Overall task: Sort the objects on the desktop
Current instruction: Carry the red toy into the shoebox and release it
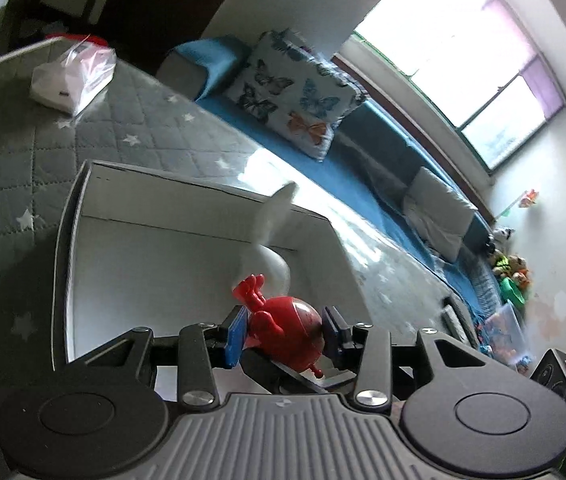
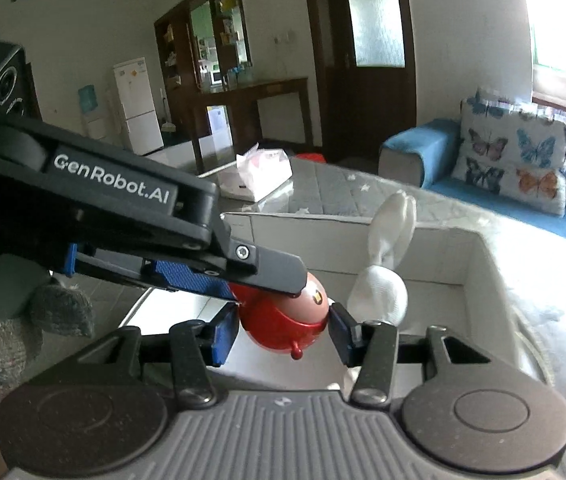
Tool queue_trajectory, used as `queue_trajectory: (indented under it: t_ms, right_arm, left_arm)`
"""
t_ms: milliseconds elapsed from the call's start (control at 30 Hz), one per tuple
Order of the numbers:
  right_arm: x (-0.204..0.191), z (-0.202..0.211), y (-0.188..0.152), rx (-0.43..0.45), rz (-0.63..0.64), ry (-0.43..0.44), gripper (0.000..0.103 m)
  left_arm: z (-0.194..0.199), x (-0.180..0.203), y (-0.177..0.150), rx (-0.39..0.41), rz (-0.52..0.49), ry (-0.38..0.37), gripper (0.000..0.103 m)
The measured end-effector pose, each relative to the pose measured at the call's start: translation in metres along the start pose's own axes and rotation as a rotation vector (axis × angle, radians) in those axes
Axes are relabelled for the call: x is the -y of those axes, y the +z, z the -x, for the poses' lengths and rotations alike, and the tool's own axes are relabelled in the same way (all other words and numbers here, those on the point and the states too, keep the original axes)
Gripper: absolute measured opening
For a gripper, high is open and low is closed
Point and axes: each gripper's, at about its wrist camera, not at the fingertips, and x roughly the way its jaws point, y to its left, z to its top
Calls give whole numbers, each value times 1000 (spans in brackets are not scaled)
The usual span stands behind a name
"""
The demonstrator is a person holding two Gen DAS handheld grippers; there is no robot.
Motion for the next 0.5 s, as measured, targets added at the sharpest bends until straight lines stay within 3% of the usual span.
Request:
queue_trajectory:
  t_ms: [267, 500]
  right_arm:
    - [20, -55, 6, -110, -51, 18, 50]
    - [21, -74, 1, -158, -48, 11, 49]
  left_arm:
    - [-42, -33, 15, -66, 54, 35, 44]
    - [-56, -46, 16, -100, 85, 37, 44]
